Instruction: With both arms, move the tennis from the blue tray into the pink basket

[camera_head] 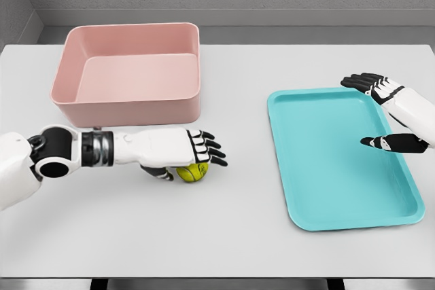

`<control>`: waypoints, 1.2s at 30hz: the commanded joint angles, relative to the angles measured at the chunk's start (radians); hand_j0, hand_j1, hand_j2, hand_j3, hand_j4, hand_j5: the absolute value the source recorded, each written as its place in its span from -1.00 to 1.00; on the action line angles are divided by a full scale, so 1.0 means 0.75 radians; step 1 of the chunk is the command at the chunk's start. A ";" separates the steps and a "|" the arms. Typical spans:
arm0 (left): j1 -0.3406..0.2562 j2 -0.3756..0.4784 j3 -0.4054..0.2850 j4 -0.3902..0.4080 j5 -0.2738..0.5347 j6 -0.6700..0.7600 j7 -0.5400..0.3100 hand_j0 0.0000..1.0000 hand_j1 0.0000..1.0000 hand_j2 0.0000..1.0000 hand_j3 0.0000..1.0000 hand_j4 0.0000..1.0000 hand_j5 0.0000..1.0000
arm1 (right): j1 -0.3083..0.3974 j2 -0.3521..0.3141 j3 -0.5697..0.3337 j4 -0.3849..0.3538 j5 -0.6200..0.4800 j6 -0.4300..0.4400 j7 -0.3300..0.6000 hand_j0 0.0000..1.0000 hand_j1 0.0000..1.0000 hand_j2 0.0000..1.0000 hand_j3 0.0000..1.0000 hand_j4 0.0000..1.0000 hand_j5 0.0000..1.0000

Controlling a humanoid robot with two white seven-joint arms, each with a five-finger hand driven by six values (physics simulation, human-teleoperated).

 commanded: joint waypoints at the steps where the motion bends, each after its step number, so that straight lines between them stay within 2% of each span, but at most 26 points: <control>1: 0.002 -0.002 -0.011 0.003 0.011 0.002 0.001 1.00 1.00 1.00 1.00 1.00 1.00 | 0.000 -0.001 0.000 -0.001 -0.010 0.004 -0.001 1.00 1.00 1.00 1.00 1.00 1.00; 3: 0.002 -0.002 -0.011 0.008 0.009 0.002 0.001 1.00 1.00 1.00 1.00 1.00 1.00 | 0.000 -0.001 0.000 -0.001 -0.010 0.004 -0.001 1.00 1.00 1.00 1.00 1.00 1.00; 5: 0.002 -0.002 -0.019 0.012 0.009 0.002 -0.018 0.87 0.87 0.87 0.87 0.87 0.87 | 0.000 -0.001 0.000 -0.001 -0.010 0.004 -0.001 1.00 1.00 1.00 1.00 1.00 1.00; 8: 0.000 -0.002 -0.019 0.012 0.011 0.002 -0.067 0.49 0.49 0.49 0.49 0.49 0.49 | 0.000 -0.001 0.000 -0.001 -0.010 0.004 -0.001 1.00 1.00 1.00 1.00 1.00 1.00; 12: 0.002 -0.004 -0.023 0.012 0.009 0.002 -0.077 0.48 0.48 0.48 0.48 0.48 0.48 | 0.000 -0.001 0.000 -0.001 -0.010 0.004 -0.001 1.00 1.00 1.00 1.00 1.00 1.00; 17: -0.004 -0.002 -0.031 0.051 0.011 0.002 -0.096 0.12 0.12 0.12 0.12 0.12 0.12 | 0.000 -0.001 0.000 -0.001 -0.010 0.004 -0.001 1.00 1.00 1.00 1.00 1.00 1.00; 20: -0.006 -0.004 -0.033 0.053 0.011 0.002 -0.096 0.03 0.03 0.03 0.03 0.03 0.03 | 0.002 -0.001 0.000 -0.001 -0.010 0.004 -0.001 1.00 1.00 1.00 1.00 1.00 1.00; 28: -0.010 -0.002 -0.033 0.053 0.011 0.002 -0.096 0.00 0.00 0.00 0.00 0.00 0.00 | 0.002 -0.001 -0.004 -0.001 -0.010 0.004 -0.001 1.00 1.00 1.00 1.00 1.00 1.00; 36: -0.061 0.004 -0.027 0.042 0.021 0.002 -0.096 0.01 0.01 0.01 0.01 0.01 0.01 | 0.002 -0.003 -0.004 -0.001 -0.012 0.004 -0.001 1.00 1.00 1.00 1.00 1.00 1.00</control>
